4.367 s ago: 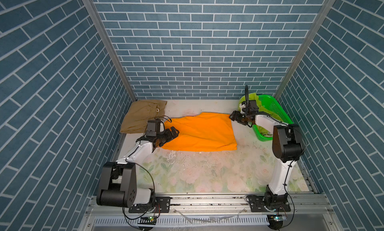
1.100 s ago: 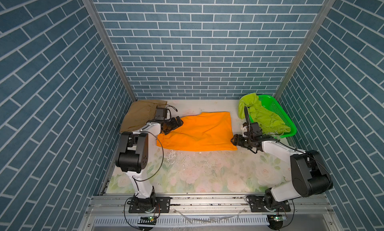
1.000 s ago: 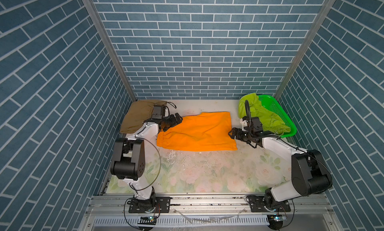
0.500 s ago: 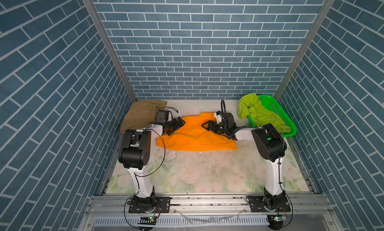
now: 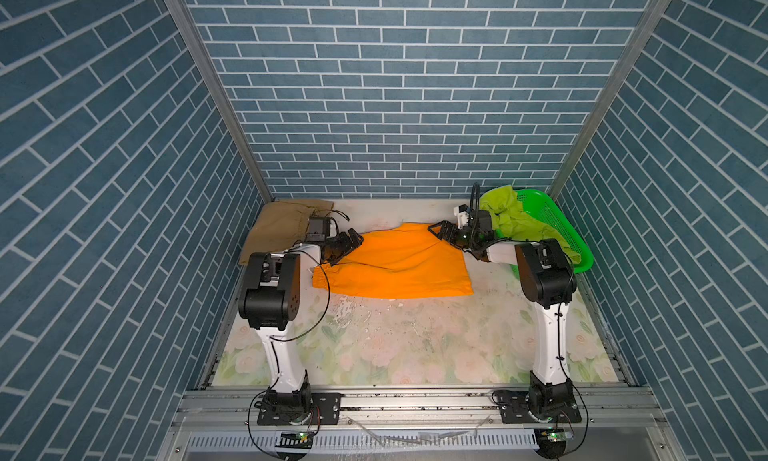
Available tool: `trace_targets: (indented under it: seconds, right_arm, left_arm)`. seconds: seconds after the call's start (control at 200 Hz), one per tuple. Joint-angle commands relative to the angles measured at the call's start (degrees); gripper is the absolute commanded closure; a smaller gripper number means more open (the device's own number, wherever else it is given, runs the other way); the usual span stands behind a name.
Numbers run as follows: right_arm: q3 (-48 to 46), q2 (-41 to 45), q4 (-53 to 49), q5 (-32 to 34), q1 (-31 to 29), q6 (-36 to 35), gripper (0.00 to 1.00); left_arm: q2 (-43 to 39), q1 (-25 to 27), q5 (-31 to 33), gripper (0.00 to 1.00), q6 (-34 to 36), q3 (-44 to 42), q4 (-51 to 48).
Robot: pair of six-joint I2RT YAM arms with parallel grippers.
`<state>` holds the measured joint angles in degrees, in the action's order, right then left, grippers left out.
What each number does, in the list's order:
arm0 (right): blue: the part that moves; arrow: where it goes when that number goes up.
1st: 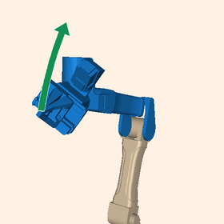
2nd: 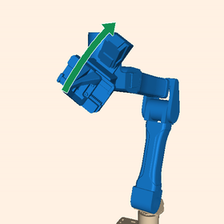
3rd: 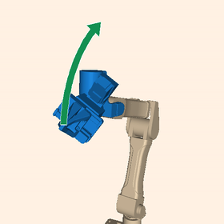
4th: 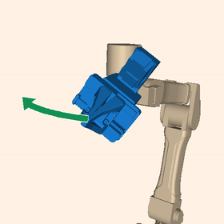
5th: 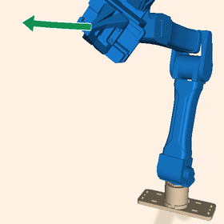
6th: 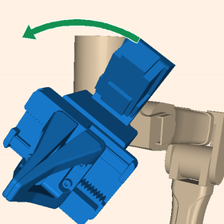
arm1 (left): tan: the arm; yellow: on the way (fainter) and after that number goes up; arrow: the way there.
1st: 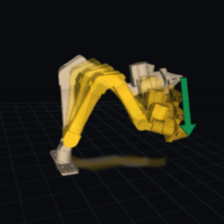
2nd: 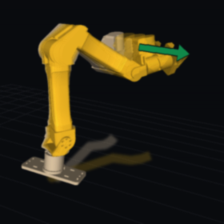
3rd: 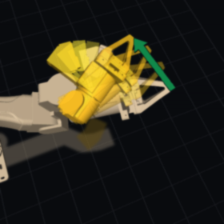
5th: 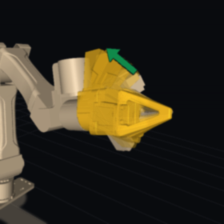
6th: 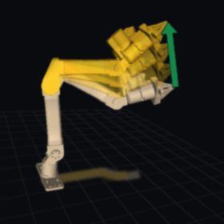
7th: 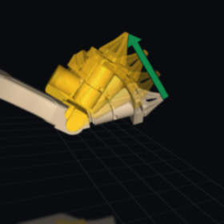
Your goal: Fold and stack the shorts
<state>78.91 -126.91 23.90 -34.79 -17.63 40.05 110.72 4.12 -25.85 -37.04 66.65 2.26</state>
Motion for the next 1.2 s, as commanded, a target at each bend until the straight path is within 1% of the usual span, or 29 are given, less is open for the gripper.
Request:
trace_targets:
  seconds: [0.0,0.055,0.115,0.165,0.195,0.275,0.315,0.365,0.435,0.485,0.645,0.77,0.895,0.965,1.02,1.095,1.145,1.195]
  right_arm:
    - [2.54,6.21,-2.86,0.68,-4.93,-1.44,0.01]
    - [3.13,6.13,-1.8,2.15,-7.14,0.25,0.01]
    - [3.91,4.4,1.79,3.28,-9.13,3.77,0.01]
    - [6.05,1.78,3.98,3.74,-10.58,6.8,0.01]
    - [7.86,-1.26,4.24,3.83,-11.4,7.85,0.01]
    - [11.69,-5.61,5.73,4.43,-13.2,10.35,0.01]
    - [13.25,-7.54,6.82,4.46,-13.72,11.8,0.01]
    - [15.04,-9.8,8.49,4.02,-14.37,13.71,0.01]
    - [17.59,-12.66,10.43,3.05,-15.03,16.33,0.01]
    - [19.51,-14.6,10.35,2.62,-15.49,16.86,0.01]
    - [27.04,-20.19,3.43,2.28,-15.1,13.14,0.01]
    - [32.82,-23.01,-2.56,2.82,-13.76,9.25,0.01]
    - [37.59,-24.53,-8.24,2.57,-12.25,6.32,0.01]
    - [38.31,-23.68,-10.3,2.25,-11.48,4.72,0.01]
    - [38.72,-22.25,-12.48,2.07,-11.13,3.01,0.01]
    - [38.79,-19.3,-15.98,2.41,-10.85,0.81,0.01]
    - [38.45,-16.7,-18.52,3.02,-10.85,-0.6,0.01]
    - [37.77,-13.88,-21.53,3.67,-10.84,-2.18,0.01]
  left_arm:
    - [-8.95,2.49,0.65,0.01,0.89,1.11,-0.91]
    - [-13.16,3.98,1.13,0.0,-1.56,-1.2,1.03]
    - [-17.76,6.31,2.43,0.0,-5.17,-6.71,6.59]
    - [-20.39,8.02,3.33,0.0,-8.01,-11.53,11.58]
    - [-21.57,8.68,3.55,0.0,-9.63,-14.76,14.12]
    - [-24.16,8.82,4.87,0.01,-14.02,-22.94,21.89]
    - [-25.32,8.8,5.56,0.0,-14.53,-25.64,23.83]
    - [-26.19,8.78,5.96,0.0,-13.81,-27.1,22.99]
    - [-26.12,8.78,5.65,0.01,-13.09,-28.98,22.67]
    - [-25.61,8.75,5.89,0.0,-12.98,-30.21,23.6]
    - [-21.61,7.76,5.56,0.0,-10.93,-31.45,23.64]
    - [-16.62,5.29,3.96,0.01,-10.76,-34.16,26.06]
    - [-11.75,3.64,2.85,0.0,-10.26,-36.95,28.93]
    - [-10.35,3.29,1.74,0.0,-9.27,-36.53,28.56]
    - [-10.92,3.26,1.55,0.0,-7.96,-35.05,26.04]
    - [-13.9,3.26,2.11,0.0,-5.95,-32.31,21.77]
    - [-16.85,3.26,3.01,0.0,-3.98,-29.7,16.6]
    - [-20.56,3.26,5.28,0.0,-0.61,-26.99,10.48]
